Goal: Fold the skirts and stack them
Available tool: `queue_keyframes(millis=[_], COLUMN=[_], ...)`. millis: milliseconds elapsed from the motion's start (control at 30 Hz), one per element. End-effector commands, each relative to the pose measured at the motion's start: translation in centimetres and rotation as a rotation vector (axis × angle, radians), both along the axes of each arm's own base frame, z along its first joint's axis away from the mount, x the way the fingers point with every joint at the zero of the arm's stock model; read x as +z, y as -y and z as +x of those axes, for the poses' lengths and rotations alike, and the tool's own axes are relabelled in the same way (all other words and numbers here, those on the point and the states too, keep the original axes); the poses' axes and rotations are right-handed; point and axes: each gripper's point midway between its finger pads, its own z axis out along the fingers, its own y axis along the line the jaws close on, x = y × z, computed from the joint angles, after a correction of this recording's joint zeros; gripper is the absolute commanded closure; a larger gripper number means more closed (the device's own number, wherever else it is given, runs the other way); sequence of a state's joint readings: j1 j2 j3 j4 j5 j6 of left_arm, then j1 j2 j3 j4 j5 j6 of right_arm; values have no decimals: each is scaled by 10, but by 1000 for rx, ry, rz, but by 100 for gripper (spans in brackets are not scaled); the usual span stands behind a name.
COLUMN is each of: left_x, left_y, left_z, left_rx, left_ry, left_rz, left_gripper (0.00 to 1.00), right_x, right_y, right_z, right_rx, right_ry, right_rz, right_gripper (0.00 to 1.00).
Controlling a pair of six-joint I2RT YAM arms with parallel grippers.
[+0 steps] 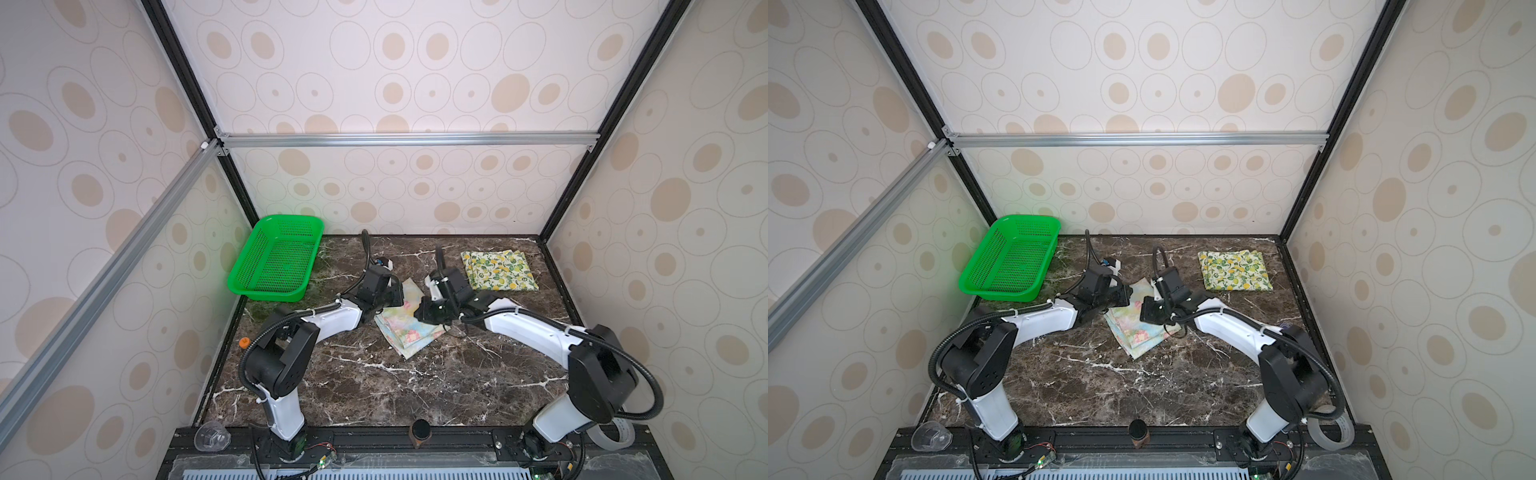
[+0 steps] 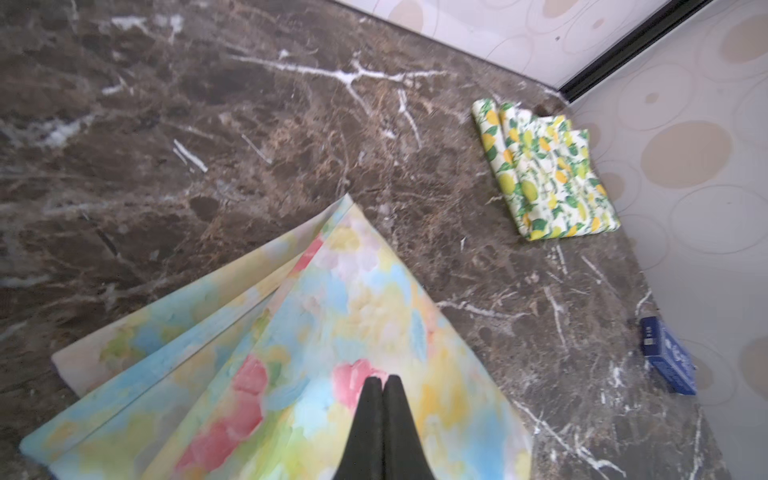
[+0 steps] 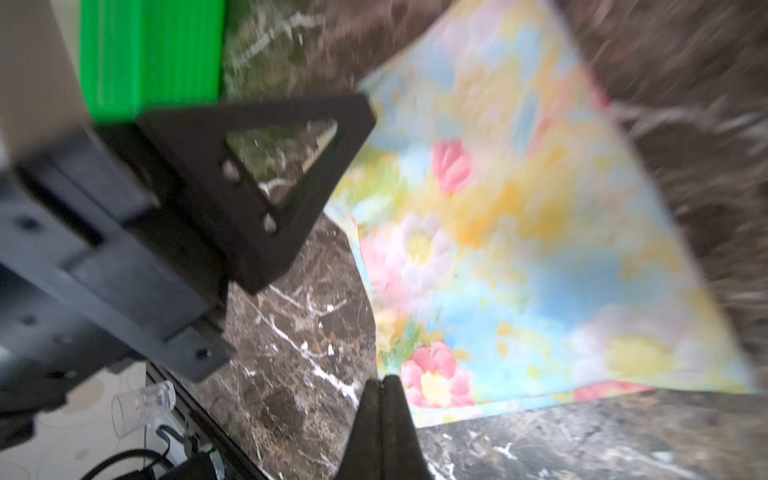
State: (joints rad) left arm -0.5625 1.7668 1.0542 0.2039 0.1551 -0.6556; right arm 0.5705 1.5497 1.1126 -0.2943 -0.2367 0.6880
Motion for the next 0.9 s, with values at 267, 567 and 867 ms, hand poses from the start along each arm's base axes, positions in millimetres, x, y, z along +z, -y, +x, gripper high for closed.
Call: queue_keyframes(millis=[267,567,867], left_x=[-69,-95,-35], left_y=[-5,19,63], left_z=[7,37,57], left_rx=[54,-6,-169], left_ry=[-157,-171,1], left_rz=[55,94,-7], left_gripper=[100,100,100], right_x=[-83,-136,-106], right_y=[40,40,-10], right_z=[24,-17,-64], right_rx=[-17,-56,-64], right_ry=[-79,-234,-195], right_rz=[-112,-106,-12], right_gripper=[100,100,100])
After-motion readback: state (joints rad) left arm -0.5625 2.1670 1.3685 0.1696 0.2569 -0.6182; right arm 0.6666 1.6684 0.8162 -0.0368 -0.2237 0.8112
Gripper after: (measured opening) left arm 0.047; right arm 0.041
